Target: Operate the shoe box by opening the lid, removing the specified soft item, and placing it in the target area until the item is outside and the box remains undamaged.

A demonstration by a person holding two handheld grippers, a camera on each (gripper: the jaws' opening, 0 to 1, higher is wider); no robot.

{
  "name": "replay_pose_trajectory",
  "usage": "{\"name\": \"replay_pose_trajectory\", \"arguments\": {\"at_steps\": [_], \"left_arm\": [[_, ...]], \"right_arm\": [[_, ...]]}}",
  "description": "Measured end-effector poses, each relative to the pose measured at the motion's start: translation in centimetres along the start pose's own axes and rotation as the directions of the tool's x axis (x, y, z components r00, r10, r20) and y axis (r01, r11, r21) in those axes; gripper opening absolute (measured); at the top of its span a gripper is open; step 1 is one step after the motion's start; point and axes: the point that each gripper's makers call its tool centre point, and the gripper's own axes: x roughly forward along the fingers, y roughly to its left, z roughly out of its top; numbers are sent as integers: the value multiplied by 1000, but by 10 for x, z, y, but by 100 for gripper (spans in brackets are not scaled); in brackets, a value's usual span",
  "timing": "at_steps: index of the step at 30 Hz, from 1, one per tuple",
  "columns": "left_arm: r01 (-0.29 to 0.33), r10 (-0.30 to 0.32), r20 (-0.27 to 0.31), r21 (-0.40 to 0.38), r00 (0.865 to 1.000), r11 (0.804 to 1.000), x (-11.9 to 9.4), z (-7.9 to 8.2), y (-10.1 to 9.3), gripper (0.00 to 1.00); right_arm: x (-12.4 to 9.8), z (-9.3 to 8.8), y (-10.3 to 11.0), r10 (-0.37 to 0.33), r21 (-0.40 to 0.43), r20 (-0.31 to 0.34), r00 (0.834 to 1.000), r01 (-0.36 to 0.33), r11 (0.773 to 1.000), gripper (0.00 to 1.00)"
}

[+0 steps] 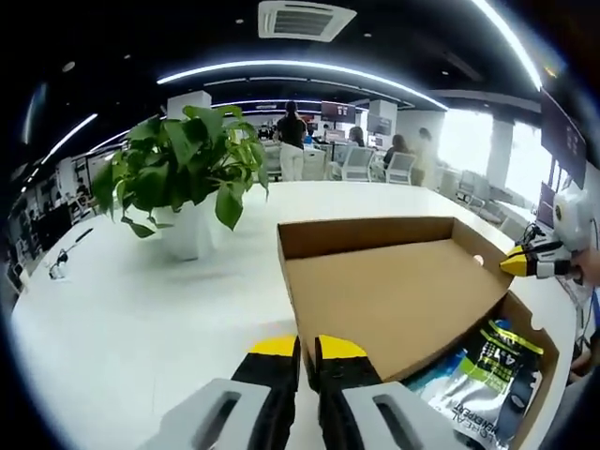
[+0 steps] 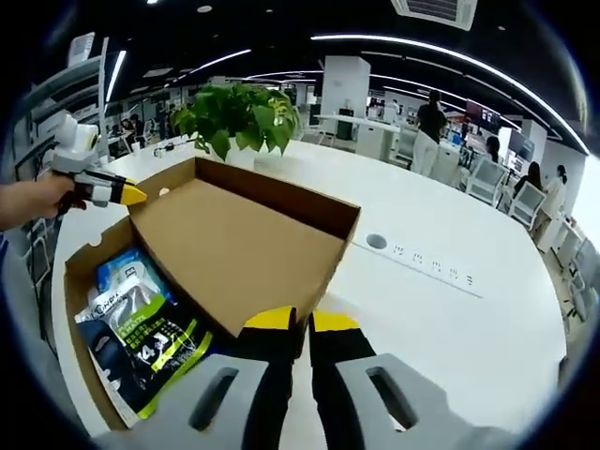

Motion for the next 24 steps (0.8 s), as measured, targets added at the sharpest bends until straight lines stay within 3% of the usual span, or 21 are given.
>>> {"name": "replay_pose_trajectory", "arguments": {"at_steps": [10,24], "left_arm": [[-8,8,-47,5,999,1000,11,-7,1,6],[-7,4,-95,-34,995,999,18,-17,2,6]], "right_arm": [[7,-4,-3,11,65,-14,1000,-10,998,4],[12,-9,-2,16,3,-48,999,-16,1000,5]]}}
